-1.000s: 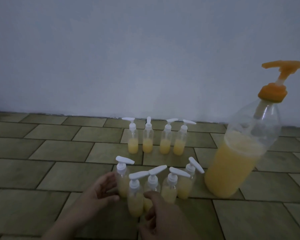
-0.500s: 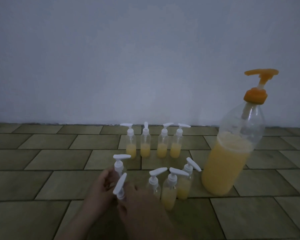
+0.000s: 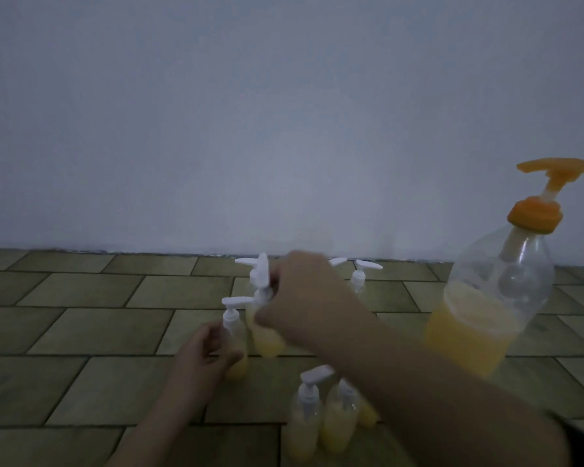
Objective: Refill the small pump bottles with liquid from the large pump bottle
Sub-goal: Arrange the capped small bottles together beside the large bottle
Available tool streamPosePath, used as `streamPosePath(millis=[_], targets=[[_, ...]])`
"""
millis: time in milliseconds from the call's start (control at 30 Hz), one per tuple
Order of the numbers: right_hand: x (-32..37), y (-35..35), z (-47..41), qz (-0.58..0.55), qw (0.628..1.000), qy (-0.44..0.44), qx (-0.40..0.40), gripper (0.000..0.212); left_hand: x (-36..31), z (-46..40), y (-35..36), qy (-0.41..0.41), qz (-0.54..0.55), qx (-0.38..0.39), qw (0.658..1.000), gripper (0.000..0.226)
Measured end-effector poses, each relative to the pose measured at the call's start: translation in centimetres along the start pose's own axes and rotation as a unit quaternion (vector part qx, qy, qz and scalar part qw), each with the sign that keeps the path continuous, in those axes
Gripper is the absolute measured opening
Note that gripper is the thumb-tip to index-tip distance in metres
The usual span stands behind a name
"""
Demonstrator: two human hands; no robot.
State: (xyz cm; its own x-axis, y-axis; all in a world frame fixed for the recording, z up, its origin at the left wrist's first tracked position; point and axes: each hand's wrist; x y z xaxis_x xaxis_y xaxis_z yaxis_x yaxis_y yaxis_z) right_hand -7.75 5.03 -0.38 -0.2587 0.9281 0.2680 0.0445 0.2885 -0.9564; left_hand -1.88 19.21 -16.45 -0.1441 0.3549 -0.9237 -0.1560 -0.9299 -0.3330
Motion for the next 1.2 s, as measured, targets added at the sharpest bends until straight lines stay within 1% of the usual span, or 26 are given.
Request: streamPosePath(millis=[67,100,200,267,400,467,600,733,800,867,1000,1033,1100,1133,1200], targets=[[-1.0,-3.0,-0.5,0.013,0.999,0.014,0.033,0.025,0.0,-0.8,0.3,-0.004,-0.005,0.013,1.000,0.038],[-1.8,-3.1,-1.4,0.019,0.998,0.032,0.055,0.030,-0.2,-0.8,0.6,-0.004,-0.009,0.018,1.000,0.039],[-3.7,-1.7,-3.1,0.023,0.991,0.074,0.107,0.044,-0.6,-1.4,1.3,0.006,-0.018,0.011,1.000,0.039],[-4.8,-0.9,-3.8,0.022,0.988,0.083,0.125,0.044,-0.9,-1.3,1.8,0.015,-0.028,0.006,0.999,0.040],[-5.8,0.8,-4.3,0.039,0.987,0.070,0.141,0.042,-1.4,-1.5,2.4,0.020,-0.038,0.002,0.999,0.046],[-5.9,1.5,-4.3,0.061,0.986,0.044,0.146,0.041,-1.3,-1.7,2.4,0.020,-0.039,0.006,0.999,0.049],[-6.5,2.7,-4.4,0.077,0.988,0.022,0.135,0.044,-1.2,-1.8,2.5,0.029,-0.044,0.003,0.999,0.045],[-7.3,3.1,-4.4,0.062,0.989,0.025,0.132,0.038,-1.3,-1.5,2.6,0.029,-0.061,-0.001,0.998,0.045],[-7.4,3.1,-4.3,0.075,0.988,0.015,0.133,0.036,-1.3,-1.5,2.6,0.032,-0.066,0.005,0.997,0.043],[-7.5,3.1,-4.3,0.085,0.987,0.010,0.134,0.037,-1.4,-1.4,2.6,0.030,-0.066,0.007,0.997,0.041],[-7.1,2.0,-4.1,0.115,0.979,0.015,0.167,0.044,-1.6,-1.2,2.7,0.023,-0.076,0.008,0.997,0.041],[-7.0,1.3,-3.8,0.113,0.979,0.018,0.167,0.045,-1.4,-1.3,2.7,0.023,-0.077,0.012,0.997,0.043],[-6.5,-0.8,-2.7,0.106,0.985,0.021,0.135,0.040,-1.1,-1.3,2.6,0.014,-0.068,0.015,0.997,0.050],[-6.4,-1.8,-2.0,0.094,0.990,0.017,0.101,0.035,-1.0,-1.0,2.4,0.008,-0.064,0.002,0.998,0.054],[-6.3,-3.9,0.1,0.035,0.999,0.028,0.015,0.029,-0.7,0.3,2.1,0.006,-0.037,-0.064,0.997,0.052]])
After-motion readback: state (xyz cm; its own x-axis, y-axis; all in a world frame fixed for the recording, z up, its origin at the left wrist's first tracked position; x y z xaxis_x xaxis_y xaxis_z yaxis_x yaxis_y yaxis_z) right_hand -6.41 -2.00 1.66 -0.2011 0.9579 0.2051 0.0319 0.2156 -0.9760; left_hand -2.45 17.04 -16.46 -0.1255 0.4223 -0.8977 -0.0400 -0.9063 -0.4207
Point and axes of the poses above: each hand's wrist, its own z-axis away from the middle knuckle, its own y-axis out of the palm, x = y × z, and after that the axes turned 12 degrees about -y, right-handed
